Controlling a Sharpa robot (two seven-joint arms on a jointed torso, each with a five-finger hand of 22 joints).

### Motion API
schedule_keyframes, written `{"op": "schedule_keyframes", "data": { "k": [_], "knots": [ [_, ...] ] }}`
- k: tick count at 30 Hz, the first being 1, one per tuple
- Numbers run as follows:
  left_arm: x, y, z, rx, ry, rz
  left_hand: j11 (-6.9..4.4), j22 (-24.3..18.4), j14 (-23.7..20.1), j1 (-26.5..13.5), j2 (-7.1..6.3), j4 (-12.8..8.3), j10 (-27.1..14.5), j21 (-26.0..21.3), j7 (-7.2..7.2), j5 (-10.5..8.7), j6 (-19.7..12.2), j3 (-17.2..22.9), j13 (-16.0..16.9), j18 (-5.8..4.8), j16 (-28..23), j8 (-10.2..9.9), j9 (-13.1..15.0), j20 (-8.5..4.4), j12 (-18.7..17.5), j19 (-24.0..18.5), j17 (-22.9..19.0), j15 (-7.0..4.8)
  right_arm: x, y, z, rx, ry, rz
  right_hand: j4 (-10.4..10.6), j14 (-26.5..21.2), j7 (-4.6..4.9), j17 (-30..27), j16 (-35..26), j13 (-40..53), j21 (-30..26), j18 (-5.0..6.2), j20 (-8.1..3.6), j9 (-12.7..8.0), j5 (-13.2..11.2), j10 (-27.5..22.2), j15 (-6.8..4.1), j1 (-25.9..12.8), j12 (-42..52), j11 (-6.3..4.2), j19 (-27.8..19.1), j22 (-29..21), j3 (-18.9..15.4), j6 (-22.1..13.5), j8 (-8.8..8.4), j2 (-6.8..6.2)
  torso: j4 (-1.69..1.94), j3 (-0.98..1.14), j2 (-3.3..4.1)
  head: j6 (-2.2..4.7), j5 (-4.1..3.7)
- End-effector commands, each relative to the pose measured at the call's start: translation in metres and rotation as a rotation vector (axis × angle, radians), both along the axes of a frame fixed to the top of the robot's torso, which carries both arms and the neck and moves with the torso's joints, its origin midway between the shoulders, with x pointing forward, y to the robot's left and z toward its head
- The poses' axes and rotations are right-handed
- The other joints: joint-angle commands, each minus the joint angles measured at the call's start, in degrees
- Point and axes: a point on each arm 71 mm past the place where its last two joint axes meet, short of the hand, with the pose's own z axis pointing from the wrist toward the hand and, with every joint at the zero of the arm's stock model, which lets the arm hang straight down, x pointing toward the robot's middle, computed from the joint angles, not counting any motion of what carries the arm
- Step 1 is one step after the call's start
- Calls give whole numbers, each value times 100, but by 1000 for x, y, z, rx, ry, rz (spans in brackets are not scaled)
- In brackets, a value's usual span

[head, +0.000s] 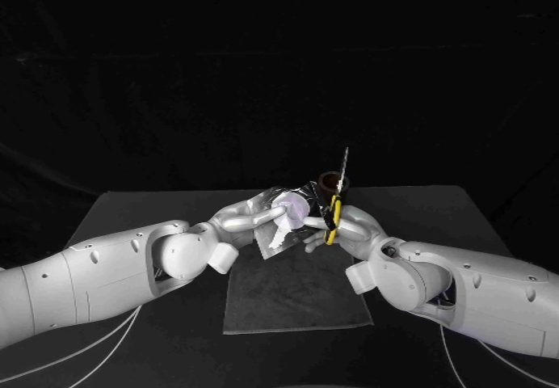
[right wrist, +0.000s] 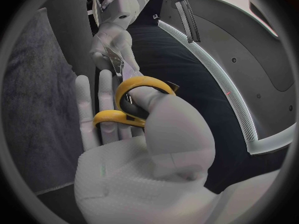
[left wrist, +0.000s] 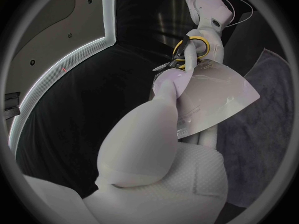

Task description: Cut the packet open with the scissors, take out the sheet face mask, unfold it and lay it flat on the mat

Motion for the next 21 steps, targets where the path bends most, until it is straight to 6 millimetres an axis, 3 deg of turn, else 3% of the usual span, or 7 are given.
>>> {"op": "schedule_keyframes", "data": {
  "k": [1, 5, 8, 9, 14, 15, 21],
  "knots": [
    [4, 3, 4, -9, -47, 63, -21, -4, 68, 43, -4, -6, 102, 8, -10, -3, 24, 138, -4, 39, 8, 56, 148, -9, -57, 41, 20, -10, -1, 0, 0, 26, 2, 13, -30, -190, 77, -59, -130, -17, -19, 530, 46, -22, 17, -152, 75, -74, -16, 25, -135, 7, -81, -147, -98, -60, 0, 1, 2, 2, -9],
    [5, 6, 4, 7, -60, 79, -27, -6, 103, 19, -102, -4, 165, 1, -9, 5, 19, 345, -6, 34, -27, 84, 194, -21, -120, 49, 40, -23, -1, -2, 0, 35, 2, 16, 50, -675, 290, -197, -423, -29, -524, 436, 225, -138, 22, -810, 312, -384, -12, 259, -614, -265, -330, -538, -404, -444, 0, 0, 1, 5, -17],
    [6, 9, 4, 25, -71, 89, -25, -6, 117, -10, -180, -2, 190, -2, -3, 3, 15, 499, -6, 32, -55, 93, 219, -27, -157, 52, 51, -23, -1, -5, 0, 41, 2, 19, 98, -904, 384, -281, -538, -31, -836, 431, 327, -192, 46, -1132, 429, -540, -29, 372, -740, -460, -511, -705, -544, -679, 1, -3, 0, 8, -18],
    [6, 10, 4, 31, -74, 93, -14, -3, 155, -135, -381, 1, 229, -5, 5, 13, 9, 888, -6, 22, -120, 106, 272, -24, -207, 56, 81, -30, -1, -6, 0, 43, 2, 20, 132, -1106, 445, -358, -543, -20, -1063, 440, 412, -229, 21, -1381, 506, -571, -3, 446, -787, -610, -657, -859, -651, -744, 0, -3, 0, 11, -21],
    [10, 19, 3, 74, -101, 111, -22, 4, 190, -300, -532, -53, 241, 10, 9, 3, 15, 1306, -5, 29, -173, 119, 323, -36, -189, 72, 119, -25, -1, -13, 0, 50, 4, 26, 195, -1285, 484, -506, -519, -10, -1479, 562, 583, -241, 23, -1521, 559, -533, 20, 490, -681, -915, -985, -926, -736, -742, -2, 1, -1, 45, -35],
    [11, 22, 2, 82, -106, 115, -20, 7, 211, -432, -632, -106, 251, 22, 11, 5, 17, 1556, -4, 28, -204, 125, 355, -37, -188, 77, 146, -25, -2, -14, -1, 51, 5, 29, 199, -1290, 485, -517, -515, -10, -1504, 571, 593, -240, 23, -1525, 560, -527, 23, 491, -668, -935, -1010, -924, -738, -736, -3, 1, -3, 48, -40],
    [16, 36, 1, 139, -135, 126, -19, 14, 237, -664, -771, -275, 265, 46, 19, 5, 20, 1956, -3, 27, -255, 131, 407, -44, -187, 75, 194, -24, -3, -21, -1, 51, 12, 41, 222, -1255, 468, -575, -470, 3, -1650, 621, 632, -213, 25, -1425, 543, -460, 85, 465, -556, -1055, -1125, -792, -689, -649, -3, 3, -2, 133, -76]
  ]
}}
